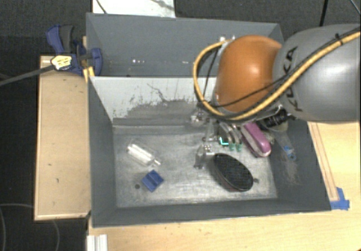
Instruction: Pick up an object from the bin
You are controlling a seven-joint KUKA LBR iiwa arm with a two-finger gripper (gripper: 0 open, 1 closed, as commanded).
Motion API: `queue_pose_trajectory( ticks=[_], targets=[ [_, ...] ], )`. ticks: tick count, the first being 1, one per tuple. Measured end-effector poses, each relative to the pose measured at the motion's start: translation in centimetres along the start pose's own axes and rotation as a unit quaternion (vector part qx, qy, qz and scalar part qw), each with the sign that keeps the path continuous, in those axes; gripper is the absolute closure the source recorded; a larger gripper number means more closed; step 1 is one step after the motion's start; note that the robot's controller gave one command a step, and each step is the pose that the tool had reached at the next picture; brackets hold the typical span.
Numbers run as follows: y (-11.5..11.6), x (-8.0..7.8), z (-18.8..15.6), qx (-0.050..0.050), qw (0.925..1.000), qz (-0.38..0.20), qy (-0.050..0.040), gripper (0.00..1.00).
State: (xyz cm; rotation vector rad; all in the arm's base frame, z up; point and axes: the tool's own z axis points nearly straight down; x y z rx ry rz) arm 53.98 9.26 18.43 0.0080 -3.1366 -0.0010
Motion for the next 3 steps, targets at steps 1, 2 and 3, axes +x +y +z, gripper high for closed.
queue_pose_trajectory(
  ticks=[1, 2, 3],
  targets=[
    [-12.7, 4.7, 8.5, 0.002, 1.0, 0.003, 0.0005, 0.0],
    [-12.2, 4.4, 8.2, 0.0, 1.0, 0.001, -0.003, 1.0],
    [-11.1, 3.9, -6.9, 0.001, 0.9998, -0.02, -0.0076, 1.0]
  ],
)
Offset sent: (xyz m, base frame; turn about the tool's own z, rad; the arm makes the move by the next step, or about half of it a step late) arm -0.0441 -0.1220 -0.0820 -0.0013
